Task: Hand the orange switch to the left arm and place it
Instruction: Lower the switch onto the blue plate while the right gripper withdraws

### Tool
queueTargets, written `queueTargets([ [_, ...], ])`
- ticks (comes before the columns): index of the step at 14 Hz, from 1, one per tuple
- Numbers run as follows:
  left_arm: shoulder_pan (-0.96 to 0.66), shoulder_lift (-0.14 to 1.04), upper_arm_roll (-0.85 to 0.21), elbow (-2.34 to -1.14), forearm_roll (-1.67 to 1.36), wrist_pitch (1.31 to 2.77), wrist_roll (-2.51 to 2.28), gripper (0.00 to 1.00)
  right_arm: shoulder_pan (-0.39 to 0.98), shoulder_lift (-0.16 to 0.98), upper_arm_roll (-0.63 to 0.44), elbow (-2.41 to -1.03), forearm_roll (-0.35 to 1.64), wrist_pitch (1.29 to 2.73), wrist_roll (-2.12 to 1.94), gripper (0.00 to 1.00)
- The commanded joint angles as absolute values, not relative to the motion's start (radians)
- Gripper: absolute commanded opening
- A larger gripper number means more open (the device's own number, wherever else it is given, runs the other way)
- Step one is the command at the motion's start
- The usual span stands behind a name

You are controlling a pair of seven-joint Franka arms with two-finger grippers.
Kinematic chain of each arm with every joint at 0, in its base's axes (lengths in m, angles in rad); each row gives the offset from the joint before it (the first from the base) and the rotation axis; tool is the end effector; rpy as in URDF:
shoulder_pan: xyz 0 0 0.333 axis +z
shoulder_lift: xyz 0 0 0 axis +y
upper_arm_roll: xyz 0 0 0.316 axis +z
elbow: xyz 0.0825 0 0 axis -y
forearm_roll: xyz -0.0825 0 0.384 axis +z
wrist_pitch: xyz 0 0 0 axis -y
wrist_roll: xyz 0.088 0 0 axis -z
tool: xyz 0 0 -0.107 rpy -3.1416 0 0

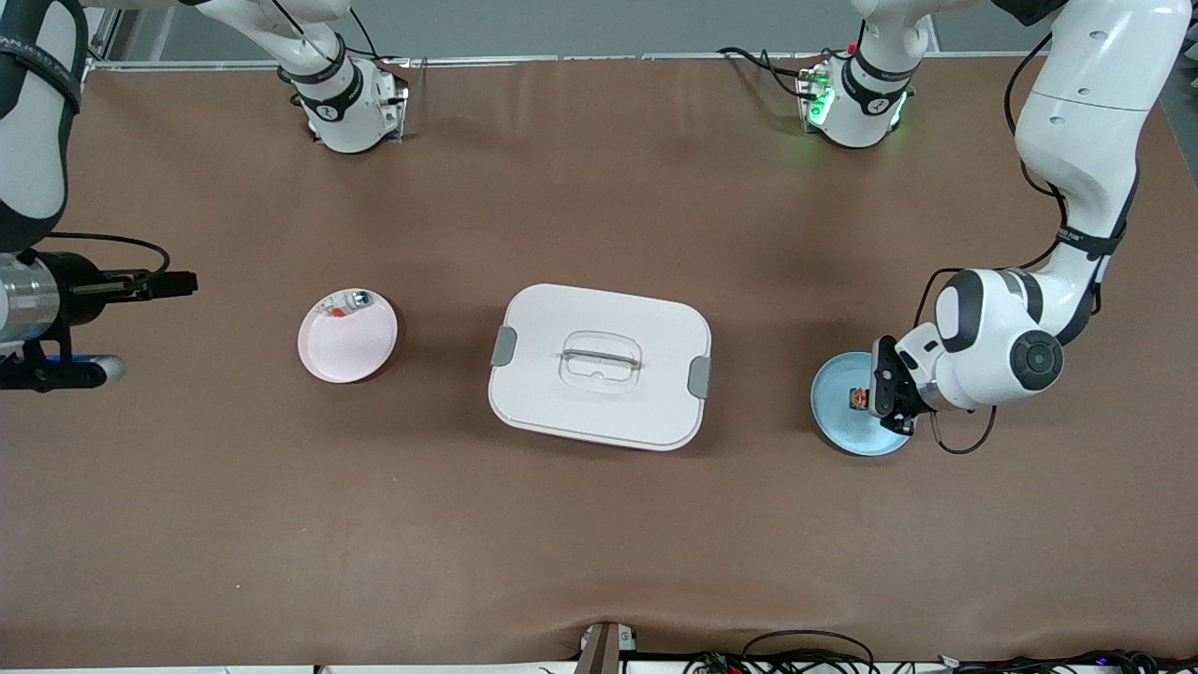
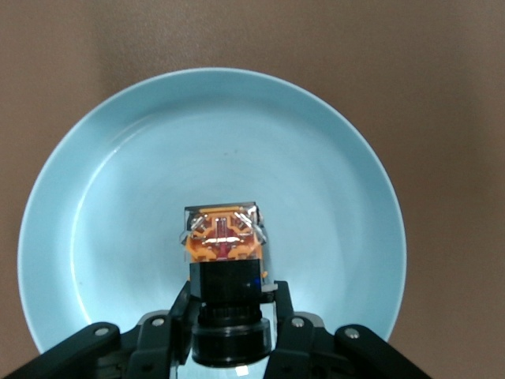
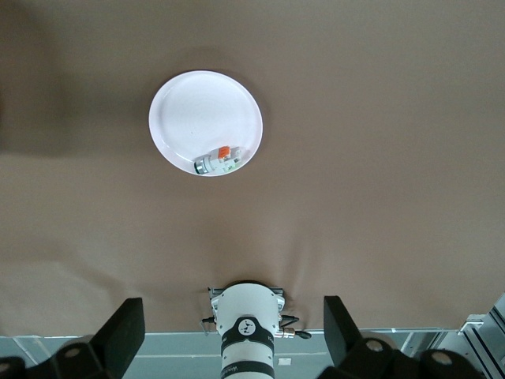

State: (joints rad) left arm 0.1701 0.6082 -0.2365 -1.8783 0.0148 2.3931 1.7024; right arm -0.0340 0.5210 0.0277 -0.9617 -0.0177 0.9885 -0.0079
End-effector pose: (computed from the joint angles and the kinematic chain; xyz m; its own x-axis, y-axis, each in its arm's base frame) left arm 0.6266 -0.0355 0.1858 -0.1669 -0.9768 0.1339 -0.9825 0.1763 0.0610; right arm 0.6307 -0.0117 0.5461 0.8804 -0.0041 -0.4742 -0.0046 -1.0000 0.0001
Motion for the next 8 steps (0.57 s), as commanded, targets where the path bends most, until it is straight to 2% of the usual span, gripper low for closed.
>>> queueTargets([
  [1, 0.169, 0.606, -0.241, -1.899, -0.002, 2.421, 1.694, 0.4, -0.055, 0.502, 0.043, -0.977, -0.038, 0.989, -0.009, 1.0],
  [2, 0.172, 0.604, -0.241, -1.896, -0.002, 2.421, 1.69, 0.76, -0.055, 0.5, 0.043, -0.977, -0.04, 0.988, -0.009, 1.0],
  [3, 0.175, 0.603, -0.241, -1.896, -0.008, 2.421, 1.677, 1.0, -0.052, 0.5, 0.044, -0.977, -0.038, 0.989, -0.009, 1.0],
  [6, 0.172, 0.568, -0.273, -1.896, -0.023, 2.402, 1.558, 1.0, -0.072, 0.497, 0.049, -0.977, -0.023, 1.012, -0.003, 1.0],
  [8, 0.169, 0.528, -0.285, -1.894, -0.023, 2.34, 1.409, 1.0, -0.083, 0.468, 0.052, -0.979, -0.006, 1.052, -0.005, 1.0],
])
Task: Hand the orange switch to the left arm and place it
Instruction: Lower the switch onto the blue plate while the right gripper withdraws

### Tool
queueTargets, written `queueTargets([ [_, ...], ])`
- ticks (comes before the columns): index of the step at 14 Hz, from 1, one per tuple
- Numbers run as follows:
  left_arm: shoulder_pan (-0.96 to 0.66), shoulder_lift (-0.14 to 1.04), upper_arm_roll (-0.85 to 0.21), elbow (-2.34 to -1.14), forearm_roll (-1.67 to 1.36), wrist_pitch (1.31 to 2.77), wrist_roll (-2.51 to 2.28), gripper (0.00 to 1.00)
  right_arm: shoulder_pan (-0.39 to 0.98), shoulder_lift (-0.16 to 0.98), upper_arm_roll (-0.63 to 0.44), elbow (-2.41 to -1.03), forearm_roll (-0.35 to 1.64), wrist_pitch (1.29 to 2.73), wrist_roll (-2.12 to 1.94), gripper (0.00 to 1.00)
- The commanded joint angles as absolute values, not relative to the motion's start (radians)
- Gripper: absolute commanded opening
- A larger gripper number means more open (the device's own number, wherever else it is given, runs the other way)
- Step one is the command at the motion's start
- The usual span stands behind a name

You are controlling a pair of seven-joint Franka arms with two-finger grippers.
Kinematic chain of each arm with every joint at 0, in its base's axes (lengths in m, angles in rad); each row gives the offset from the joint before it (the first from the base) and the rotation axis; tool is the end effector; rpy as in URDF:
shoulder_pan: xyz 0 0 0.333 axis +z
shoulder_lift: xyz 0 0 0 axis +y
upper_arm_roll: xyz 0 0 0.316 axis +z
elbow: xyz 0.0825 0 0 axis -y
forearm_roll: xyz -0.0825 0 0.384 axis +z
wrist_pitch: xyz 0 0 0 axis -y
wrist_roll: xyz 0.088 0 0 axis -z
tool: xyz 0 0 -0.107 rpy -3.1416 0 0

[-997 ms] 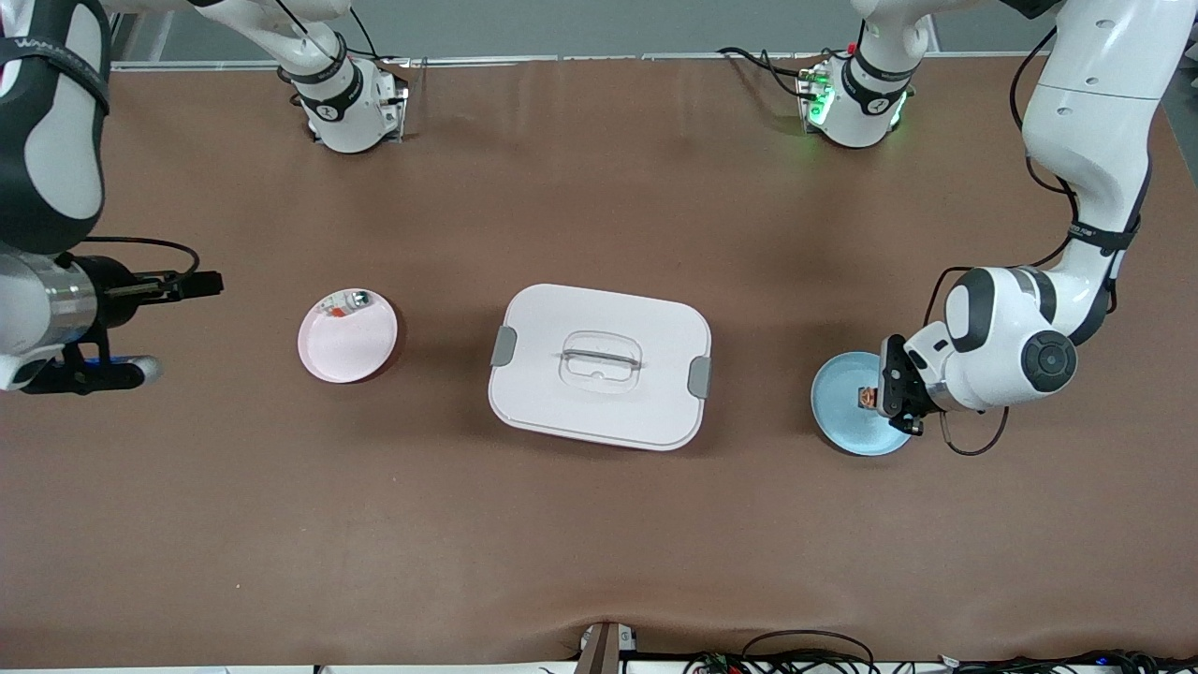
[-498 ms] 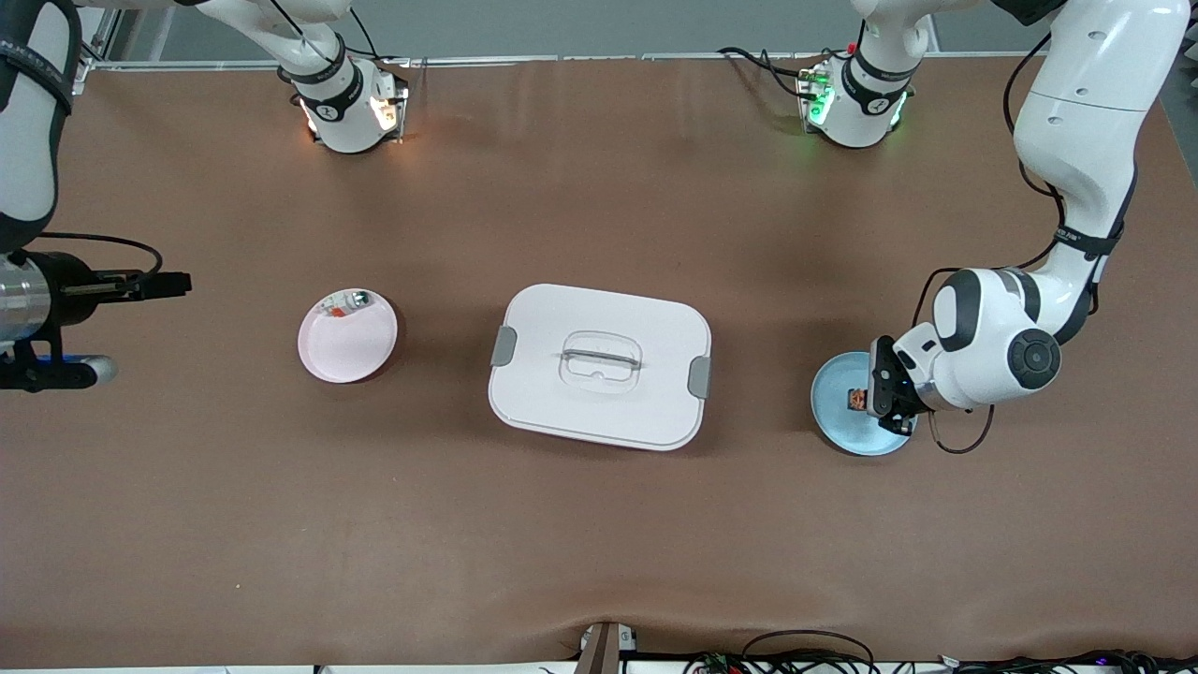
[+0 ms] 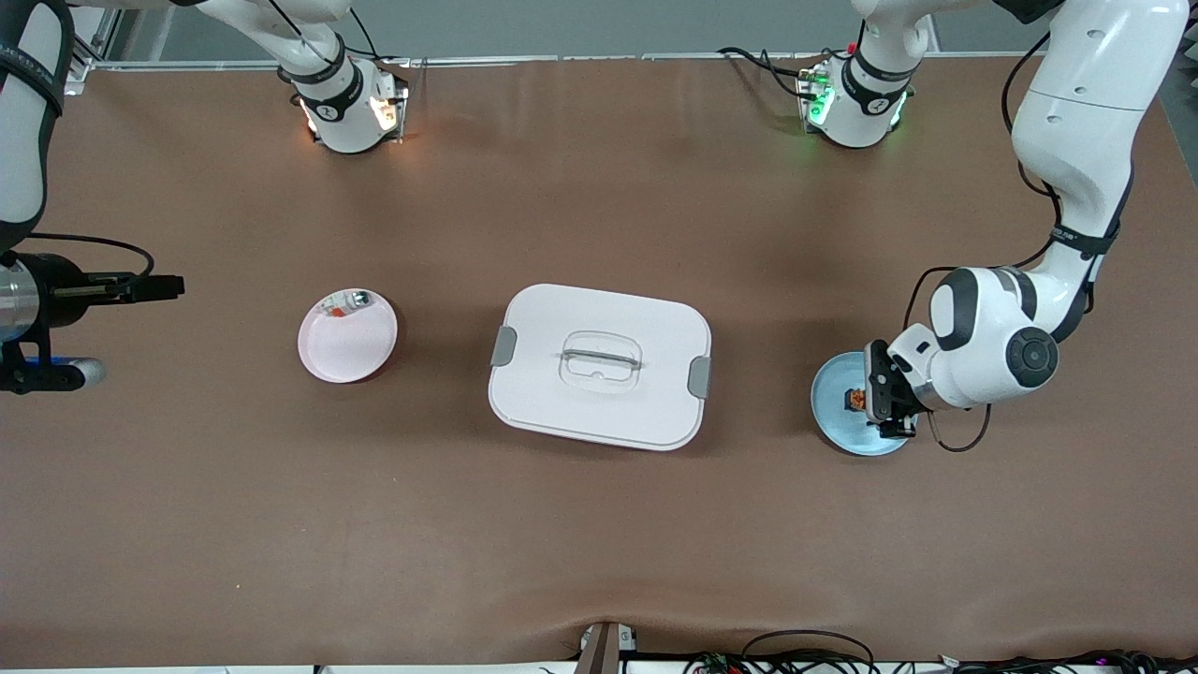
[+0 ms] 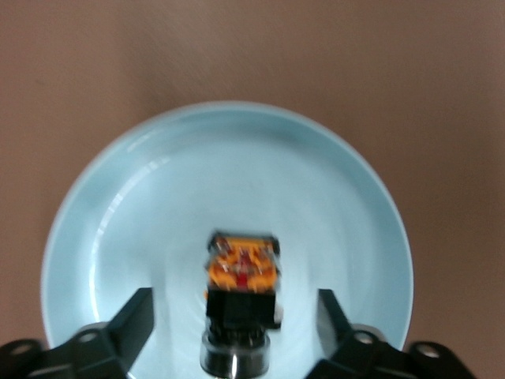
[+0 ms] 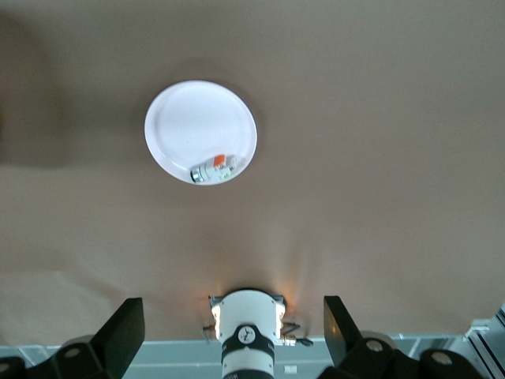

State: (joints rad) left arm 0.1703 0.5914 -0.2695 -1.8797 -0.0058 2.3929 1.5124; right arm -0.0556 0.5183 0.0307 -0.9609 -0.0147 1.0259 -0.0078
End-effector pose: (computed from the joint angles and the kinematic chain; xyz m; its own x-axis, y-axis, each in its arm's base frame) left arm 0.6276 -0.0549 0.1983 0.0083 -0.9889 0.1482 -0.9975 0.0022 0.0700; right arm 0.6348 -0.0237 0.5493 0.8989 -0.0192 -0.4377 -0.0233 -0.9997 -0.0040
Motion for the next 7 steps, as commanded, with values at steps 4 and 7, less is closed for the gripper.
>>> queueTargets([
  [4, 0.172, 0.428, -0.304, -1.882, -0.021, 2.257, 1.064, 1.0, -0.077, 0.419, 0.054, -0.994, 0.011, 1.086, -0.003, 1.0],
  [7, 0.17, 0.402, -0.299, -1.783, -0.008, 2.171, 0.861, 1.0, -0.071, 0.381, 0.054, -1.011, 0.012, 1.089, 0.0, 1.0],
])
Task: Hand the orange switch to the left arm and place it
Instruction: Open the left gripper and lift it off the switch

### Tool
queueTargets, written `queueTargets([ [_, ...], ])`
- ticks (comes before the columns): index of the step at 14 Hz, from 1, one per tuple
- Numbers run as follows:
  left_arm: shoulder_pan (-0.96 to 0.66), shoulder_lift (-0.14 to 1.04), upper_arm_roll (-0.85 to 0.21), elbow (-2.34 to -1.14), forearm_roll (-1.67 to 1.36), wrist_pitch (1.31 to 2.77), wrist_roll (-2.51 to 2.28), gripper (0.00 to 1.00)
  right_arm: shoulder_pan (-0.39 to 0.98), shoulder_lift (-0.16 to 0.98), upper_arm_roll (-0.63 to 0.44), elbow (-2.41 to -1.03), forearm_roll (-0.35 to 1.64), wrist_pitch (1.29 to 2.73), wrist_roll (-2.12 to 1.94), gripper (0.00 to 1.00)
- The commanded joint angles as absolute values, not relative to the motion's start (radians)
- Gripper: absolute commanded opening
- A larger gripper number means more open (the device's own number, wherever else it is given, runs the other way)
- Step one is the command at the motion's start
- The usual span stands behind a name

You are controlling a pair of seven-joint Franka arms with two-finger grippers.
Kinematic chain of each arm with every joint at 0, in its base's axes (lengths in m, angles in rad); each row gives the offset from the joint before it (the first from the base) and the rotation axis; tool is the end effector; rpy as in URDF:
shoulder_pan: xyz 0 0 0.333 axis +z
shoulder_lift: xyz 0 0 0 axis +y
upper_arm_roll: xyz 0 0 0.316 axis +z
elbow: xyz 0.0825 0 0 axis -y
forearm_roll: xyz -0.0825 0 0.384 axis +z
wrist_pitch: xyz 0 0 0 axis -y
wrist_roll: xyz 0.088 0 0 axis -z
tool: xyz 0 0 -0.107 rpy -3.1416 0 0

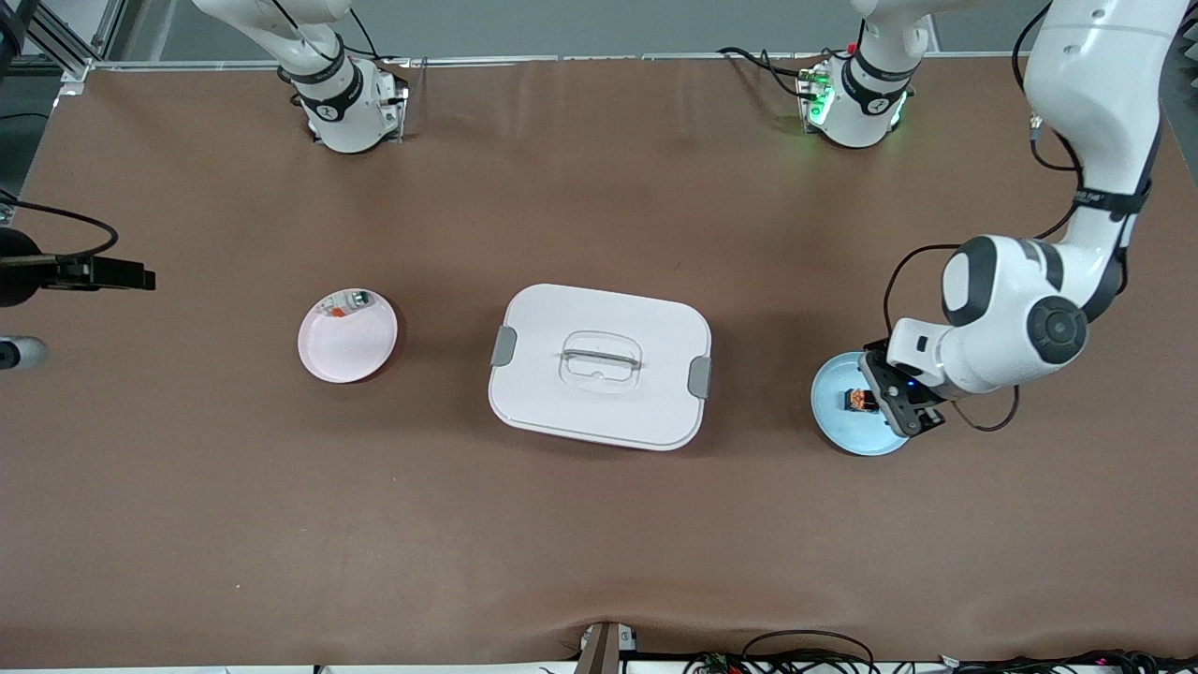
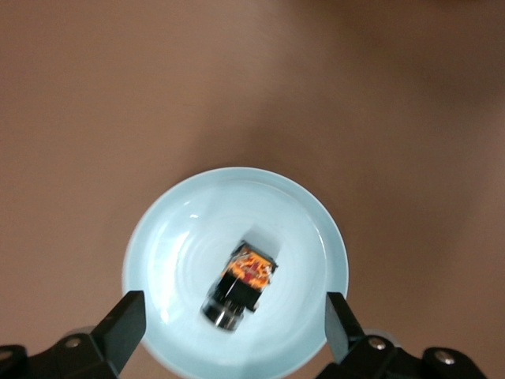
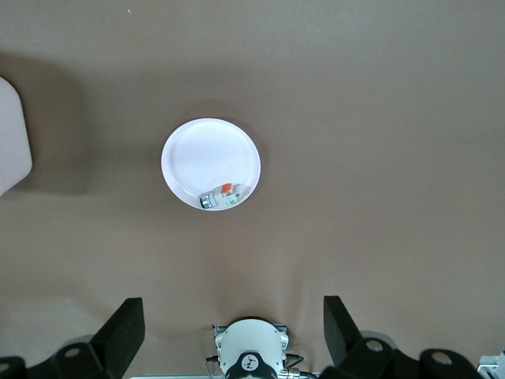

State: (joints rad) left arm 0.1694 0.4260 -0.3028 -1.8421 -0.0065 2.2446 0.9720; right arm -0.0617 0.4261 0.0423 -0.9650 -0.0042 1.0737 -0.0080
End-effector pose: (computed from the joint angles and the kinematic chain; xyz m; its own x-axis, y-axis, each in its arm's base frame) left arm 0.6350 -0.0723 0.3055 0.4758 -0.8736 0.1021 -0.8793 -0.4698 0.0778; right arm 0.6186 -0.0197 0.6075 0.9501 -0.0106 -0.3116 -0.0163 -0.9997 -0.0158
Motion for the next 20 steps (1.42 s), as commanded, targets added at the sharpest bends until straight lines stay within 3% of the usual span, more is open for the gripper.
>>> queueTargets([
  [1, 0.17, 0.403, -0.296, -1.735, -0.003, 2.12, 0.8, 1.0, -0.072, 0.368, 0.055, -1.011, 0.014, 1.086, 0.009, 1.0],
  [6, 0.195, 0.336, -0.287, -1.649, 0.008, 1.994, 0.475, 1.0, -0.066, 0.256, 0.055, -1.075, 0.014, 1.103, 0.014, 1.0],
  [12, 0.224, 0.18, -0.272, -1.638, 0.009, 1.841, 0.146, 1.0, -0.066, 0.045, 0.055, -1.448, 0.037, 1.339, 0.014, 1.0],
  [17, 0.212, 0.147, -0.273, -1.482, 0.068, 1.591, -0.029, 1.0, -0.064, 0.011, 0.054, -1.506, 0.058, 1.394, 0.021, 1.0],
  [20, 0.169, 0.06, -0.232, -1.486, 0.061, 1.482, -0.064, 1.0, -0.067, -0.038, 0.055, -1.58, 0.071, 1.446, 0.038, 1.0],
])
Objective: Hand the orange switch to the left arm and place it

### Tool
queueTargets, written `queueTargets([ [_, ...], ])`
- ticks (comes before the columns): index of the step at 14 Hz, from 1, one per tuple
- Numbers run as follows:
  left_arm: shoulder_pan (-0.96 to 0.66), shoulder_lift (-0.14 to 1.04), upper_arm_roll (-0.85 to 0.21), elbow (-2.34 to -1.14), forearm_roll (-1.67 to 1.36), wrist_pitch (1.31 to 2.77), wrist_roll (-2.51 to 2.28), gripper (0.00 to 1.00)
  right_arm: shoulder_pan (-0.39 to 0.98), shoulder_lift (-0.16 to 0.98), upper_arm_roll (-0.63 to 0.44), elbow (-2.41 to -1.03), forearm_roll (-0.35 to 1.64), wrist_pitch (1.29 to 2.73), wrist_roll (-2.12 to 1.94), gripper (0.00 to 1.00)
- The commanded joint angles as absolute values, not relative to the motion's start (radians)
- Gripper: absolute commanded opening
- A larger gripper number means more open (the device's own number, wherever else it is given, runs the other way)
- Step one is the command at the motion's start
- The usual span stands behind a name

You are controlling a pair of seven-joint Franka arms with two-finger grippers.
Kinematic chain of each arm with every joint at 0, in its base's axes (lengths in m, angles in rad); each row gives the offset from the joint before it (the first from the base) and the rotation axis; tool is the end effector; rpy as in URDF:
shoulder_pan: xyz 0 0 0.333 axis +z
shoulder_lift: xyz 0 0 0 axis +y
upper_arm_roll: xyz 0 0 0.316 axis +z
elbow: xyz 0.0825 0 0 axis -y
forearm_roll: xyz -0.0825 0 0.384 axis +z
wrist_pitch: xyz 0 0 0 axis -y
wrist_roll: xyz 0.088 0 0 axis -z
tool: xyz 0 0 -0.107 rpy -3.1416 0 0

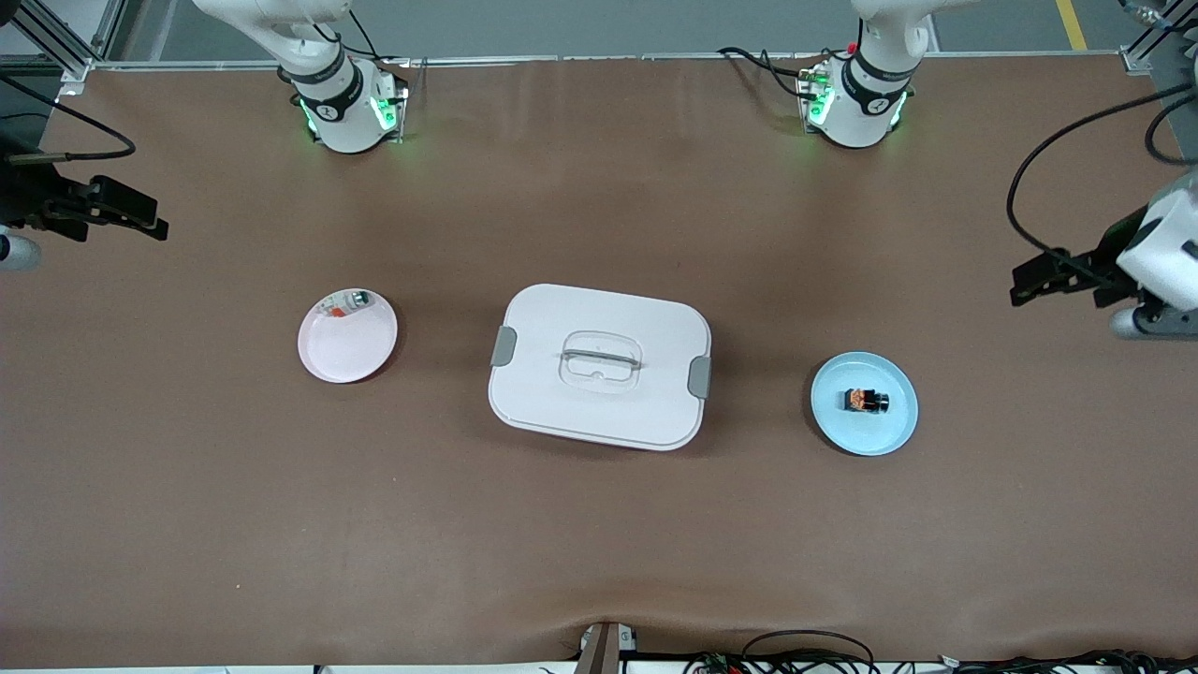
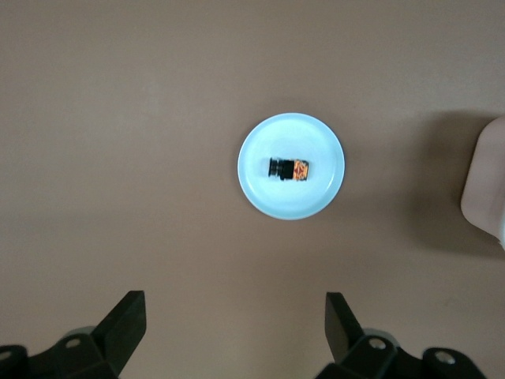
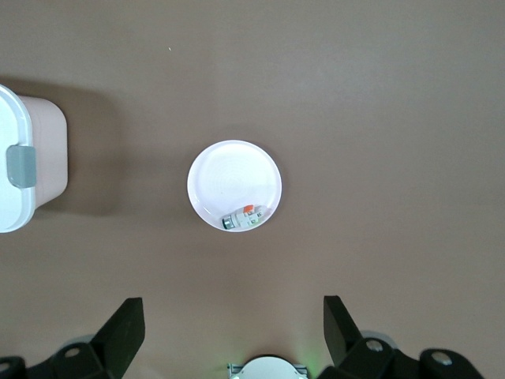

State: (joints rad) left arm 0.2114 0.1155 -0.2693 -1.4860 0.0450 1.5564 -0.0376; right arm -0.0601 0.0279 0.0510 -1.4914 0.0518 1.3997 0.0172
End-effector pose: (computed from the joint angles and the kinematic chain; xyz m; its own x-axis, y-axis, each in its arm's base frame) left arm 0.5865 -0.0199 0.5995 0.9990 -0.0192 -0.0404 -0.0198 -0.9997 -0.0158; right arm 0.5451 0.0008 0.6322 0.9926 -0.0172 -0.1199 -0.0235 -0.9984 -0.0511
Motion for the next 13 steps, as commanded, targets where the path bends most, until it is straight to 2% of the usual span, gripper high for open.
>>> queueTargets([
  [1, 0.119, 0.039, -0.169, -1.503, 0.055, 1.476, -0.063, 1.0, -0.067, -0.055, 0.054, -1.607, 0.071, 1.463, 0.038, 1.0],
  [3, 0.072, -0.012, -0.111, -1.543, 0.023, 1.476, -0.057, 1.0, -0.067, -0.061, 0.054, -1.617, 0.071, 1.468, 0.038, 1.0],
  [9, 0.078, -0.063, -0.11, -1.583, -0.008, 1.471, -0.054, 1.0, -0.064, -0.066, 0.055, -1.618, 0.074, 1.486, 0.04, 1.0],
  [13, 0.084, -0.103, -0.112, -1.628, -0.043, 1.473, -0.054, 1.0, -0.066, -0.104, 0.055, -1.677, 0.08, 1.548, 0.038, 1.0],
])
